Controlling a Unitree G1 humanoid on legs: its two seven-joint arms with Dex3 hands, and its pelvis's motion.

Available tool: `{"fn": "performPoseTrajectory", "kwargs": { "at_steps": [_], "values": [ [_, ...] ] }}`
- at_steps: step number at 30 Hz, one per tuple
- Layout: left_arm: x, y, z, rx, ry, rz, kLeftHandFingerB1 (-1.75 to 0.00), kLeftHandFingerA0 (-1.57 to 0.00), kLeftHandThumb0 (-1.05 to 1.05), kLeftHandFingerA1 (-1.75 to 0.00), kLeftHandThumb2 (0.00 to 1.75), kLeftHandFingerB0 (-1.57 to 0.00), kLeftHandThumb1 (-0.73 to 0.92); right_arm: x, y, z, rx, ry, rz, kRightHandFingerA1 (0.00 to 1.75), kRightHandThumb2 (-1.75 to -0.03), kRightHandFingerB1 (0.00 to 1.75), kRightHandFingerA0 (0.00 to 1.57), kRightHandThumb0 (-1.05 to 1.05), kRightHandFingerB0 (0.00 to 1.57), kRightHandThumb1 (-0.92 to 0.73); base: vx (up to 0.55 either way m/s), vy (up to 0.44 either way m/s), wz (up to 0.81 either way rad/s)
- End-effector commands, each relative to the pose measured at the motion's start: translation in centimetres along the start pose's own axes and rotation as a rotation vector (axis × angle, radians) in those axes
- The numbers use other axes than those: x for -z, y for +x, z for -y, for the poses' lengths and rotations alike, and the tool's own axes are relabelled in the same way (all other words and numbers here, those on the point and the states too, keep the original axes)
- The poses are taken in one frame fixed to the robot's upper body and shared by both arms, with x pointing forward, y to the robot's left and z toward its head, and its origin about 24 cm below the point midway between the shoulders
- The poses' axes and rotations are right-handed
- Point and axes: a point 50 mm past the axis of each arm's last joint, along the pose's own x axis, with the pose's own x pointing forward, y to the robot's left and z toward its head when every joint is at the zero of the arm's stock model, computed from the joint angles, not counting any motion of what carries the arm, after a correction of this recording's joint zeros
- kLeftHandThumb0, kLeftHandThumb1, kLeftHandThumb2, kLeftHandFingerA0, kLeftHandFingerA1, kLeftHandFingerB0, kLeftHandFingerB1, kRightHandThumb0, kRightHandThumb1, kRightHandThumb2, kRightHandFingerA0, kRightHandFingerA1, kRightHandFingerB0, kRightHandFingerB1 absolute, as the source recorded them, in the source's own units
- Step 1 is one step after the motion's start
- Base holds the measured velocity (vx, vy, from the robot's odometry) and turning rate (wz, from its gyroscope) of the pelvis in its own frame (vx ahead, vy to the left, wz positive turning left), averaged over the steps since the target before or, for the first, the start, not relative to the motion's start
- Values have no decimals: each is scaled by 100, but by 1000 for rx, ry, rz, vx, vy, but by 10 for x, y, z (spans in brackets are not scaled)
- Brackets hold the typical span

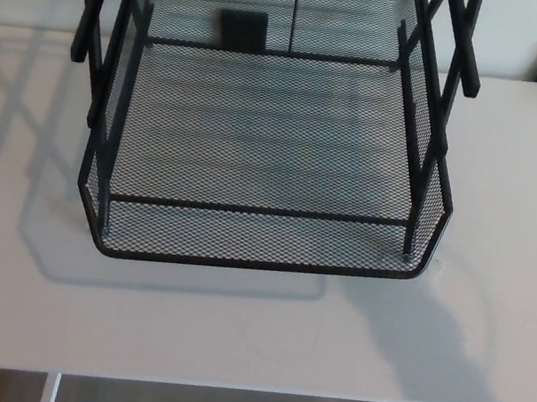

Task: The robot walks towards a desk on which a file tray is kept in the middle and a toilet paper roll is kept on its right. The robot uses its right hand to hook on finger in the gap of the roll and grabs it, lifts it and places it on the tray.

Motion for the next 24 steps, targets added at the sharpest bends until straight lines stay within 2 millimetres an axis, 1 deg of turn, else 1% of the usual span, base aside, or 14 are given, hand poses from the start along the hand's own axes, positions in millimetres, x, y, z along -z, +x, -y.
{"fn": "performPoseTrajectory", "kwargs": {
  "at_steps": [1, 3, 5, 9, 10, 12, 14, 15, 17, 18, 20, 22, 23, 24],
  "values": [
    [-4, -2, -10, -34, 54, 42, -33, -43, -87, -46, 67, -27, 89, -26, 18, -2, -90, 134, 84, 169, -62, 59, 86, -27, 92, -64, 0, 0, 0],
    [-6, -2, -9, -36, 49, 42, -34, -44, -86, -47, 67, -28, 89, -38, 26, -13, -187, 223, 124, 171, -62, 64, 83, -25, 90, -66, 0, 0, 0],
    [-5, -2, -9, -33, 46, 42, -34, -44, -87, -46, 67, -28, 88, -54, 36, -27, -333, 307, 156, 143, -64, 59, 86, -18, 89, -66, 0, 0, 0],
    [-5, -2, -7, -32, 53, 44, -34, -46, -85, -46, 67, -29, 89, -72, 45, -50, -493, 315, 188, 116, -61, 53, 88, -20, 87, -71, 0, 0, 0],
    [-5, -2, -7, -32, 61, 43, -34, -45, -85, -45, 67, -28, 89, -79, 47, -59, -553, 322, 185, 131, -61, 54, 88, -24, 87, -70, 0, 0, 0],
    [-5, -2, -7, -26, 56, 44, -34, -43, -85, -46, 67, -27, 89, -87, 47, -68, -595, 307, 202, 126, -61, 54, 89, -27, 88, -68, 0, 0, 0],
    [-5, -1, -6, -31, 25, 31, -33, -43, -86, -46, 67, -28, 87, -96, 45, -87, -657, 327, 208, 137, -63, 62, 85, -24, 93, -70, 0, 0, 0],
    [-5, -1, -5, -30, 16, 31, -34, -44, -85, -46, 66, -29, 87, -98, 43, -93, -692, 321, 206, 129, -63, 62, 84, -24, 93, -72, 0, 0, 0],
    [-6, 0, -4, -18, -7, 35, -34, -43, -85, -48, 66, -27, 87, -109, 36, -109, -777, 313, 242, 130, -64, 64, 83, -22, 91, -73, 0, 0, 0],
    [-6, 0, -4, -19, 4, 37, -34, -43, -85, -48, 66, -27, 87, -112, 32, -116, -795, 327, 269, 144, -64, 66, 83, -21, 93, -70, 0, 0, 0],
    [-6, -1, -4, -13, 10, 39, -34, -42, -87, -48, 67, -26, 88, -119, 26, -129, -846, 311, 294, 147, -65, 68, 88, -23, 93, -69, 0, 0, 0],
    [-6, -1, -4, -10, 2, 37, -34, -41, -87, -45, 66, -26, 87, -126, 16, -142, -892, 295, 340, 149, -69, 70, 91, -22, 92, -67, 0, 0, 0],
    [-6, -1, -4, -10, 9, 39, -34, -42, -87, -46, 66, -27, 87, -128, 13, -146, -906, 297, 341, 135, -64, 62, 96, -21, 101, -63, 0, 0, 0],
    [-7, -1, -4, -11, 16, 42, -34, -42, -87, -46, 66, -27, 87, -129, 8, -153, -915, 316, 339, 141, -80, 76, 96, -17, 99, -61, 0, 0, 0]
  ]
}}
